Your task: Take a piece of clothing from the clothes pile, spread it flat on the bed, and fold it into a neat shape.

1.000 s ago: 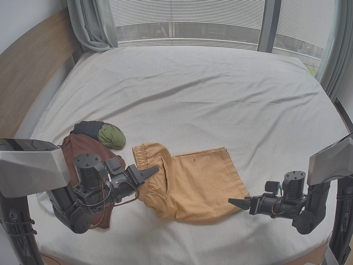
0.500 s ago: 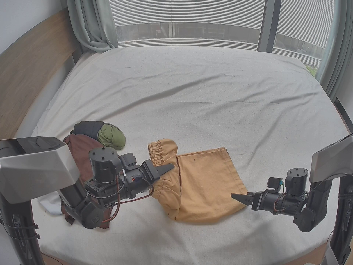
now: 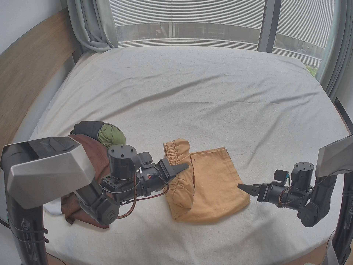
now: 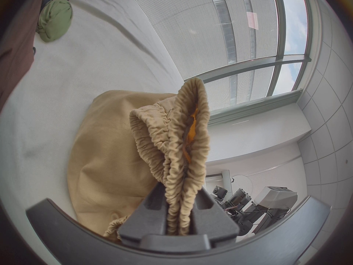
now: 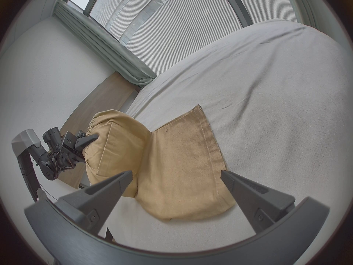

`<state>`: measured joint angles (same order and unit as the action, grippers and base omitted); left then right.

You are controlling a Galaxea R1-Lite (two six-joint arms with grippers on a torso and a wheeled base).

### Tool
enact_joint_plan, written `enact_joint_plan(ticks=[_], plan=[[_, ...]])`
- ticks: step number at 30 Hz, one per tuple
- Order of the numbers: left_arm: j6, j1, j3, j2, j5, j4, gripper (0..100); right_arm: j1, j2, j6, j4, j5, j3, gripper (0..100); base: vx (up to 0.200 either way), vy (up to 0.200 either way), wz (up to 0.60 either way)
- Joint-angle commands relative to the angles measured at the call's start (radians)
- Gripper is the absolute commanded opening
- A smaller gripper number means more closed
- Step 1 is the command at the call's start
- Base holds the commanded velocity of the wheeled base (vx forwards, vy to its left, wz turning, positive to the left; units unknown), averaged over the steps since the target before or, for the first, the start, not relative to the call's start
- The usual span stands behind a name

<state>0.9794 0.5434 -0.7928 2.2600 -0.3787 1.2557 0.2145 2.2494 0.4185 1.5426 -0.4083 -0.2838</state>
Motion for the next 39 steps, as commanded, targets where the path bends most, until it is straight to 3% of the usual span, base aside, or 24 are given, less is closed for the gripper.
enact_joint_plan(ticks=[1, 15, 23, 39], plan=[[0.005, 0.015, -0.042, 0.03, 0.0, -0.016, 0, -0.006, -0.005, 0.002, 0.001, 0.0, -0.003, 100, 0.0, 0.0, 0.0], [0.024, 0.079, -0.218, 0.102, 0.0, -0.157, 0, -0.026, -0.007, 0.002, 0.001, 0.0, -0.014, 100, 0.0, 0.0, 0.0], [0.036, 0.127, -0.284, 0.151, 0.029, -0.171, 0, -0.032, -0.007, 0.002, -0.001, -0.001, -0.018, 100, 0.0, 0.0, 0.0], [0.038, 0.142, -0.414, 0.197, 0.032, -0.285, 0, -0.04, -0.008, 0.002, 0.001, -0.009, -0.021, 100, 0.0, 0.0, 0.0]])
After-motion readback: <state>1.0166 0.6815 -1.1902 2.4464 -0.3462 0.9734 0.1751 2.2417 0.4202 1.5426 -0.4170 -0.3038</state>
